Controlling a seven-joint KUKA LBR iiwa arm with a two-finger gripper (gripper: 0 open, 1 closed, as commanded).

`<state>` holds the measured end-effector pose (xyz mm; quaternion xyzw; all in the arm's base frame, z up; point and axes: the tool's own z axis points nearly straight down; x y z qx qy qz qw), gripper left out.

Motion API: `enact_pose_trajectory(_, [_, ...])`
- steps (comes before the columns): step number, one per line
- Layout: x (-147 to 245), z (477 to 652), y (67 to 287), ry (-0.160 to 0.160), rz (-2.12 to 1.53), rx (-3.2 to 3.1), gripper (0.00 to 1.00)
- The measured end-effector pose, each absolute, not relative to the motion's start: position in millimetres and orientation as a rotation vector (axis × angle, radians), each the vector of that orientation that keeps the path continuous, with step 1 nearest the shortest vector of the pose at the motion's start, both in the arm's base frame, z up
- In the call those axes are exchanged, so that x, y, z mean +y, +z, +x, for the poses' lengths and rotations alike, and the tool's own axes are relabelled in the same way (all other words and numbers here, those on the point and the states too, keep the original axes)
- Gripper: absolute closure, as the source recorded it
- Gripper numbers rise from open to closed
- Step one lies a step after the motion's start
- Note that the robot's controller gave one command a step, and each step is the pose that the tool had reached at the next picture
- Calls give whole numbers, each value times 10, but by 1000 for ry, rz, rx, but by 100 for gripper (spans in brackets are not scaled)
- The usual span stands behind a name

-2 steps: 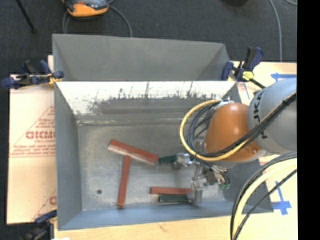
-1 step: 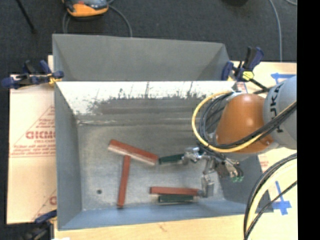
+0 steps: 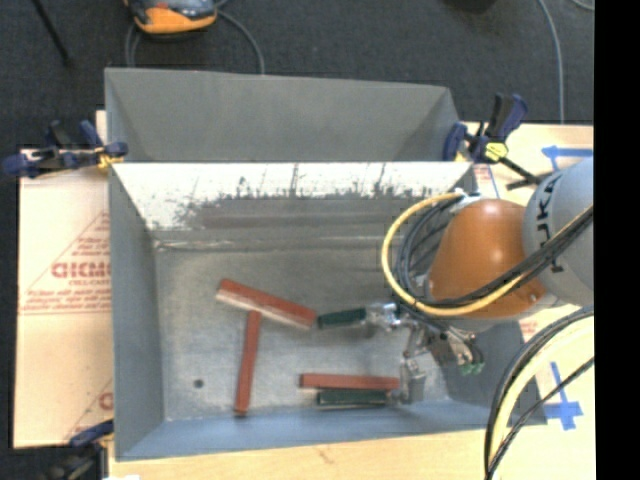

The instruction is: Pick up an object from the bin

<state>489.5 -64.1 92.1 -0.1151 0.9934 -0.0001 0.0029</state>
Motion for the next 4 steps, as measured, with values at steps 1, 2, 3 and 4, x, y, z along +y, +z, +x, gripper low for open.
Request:
enact_pose_trajectory(1, [-350,4728,729,-1,-206,3132,100])
enact_pose_trajectory(2, [-351,4728,729,-2,-206,3132,100])
enact_pose_trajectory(3, [-818,4815,974,2,-124,3137,100])
enact_pose_trajectory(4, [-888,4816,1573,-2,-72,3144,100])
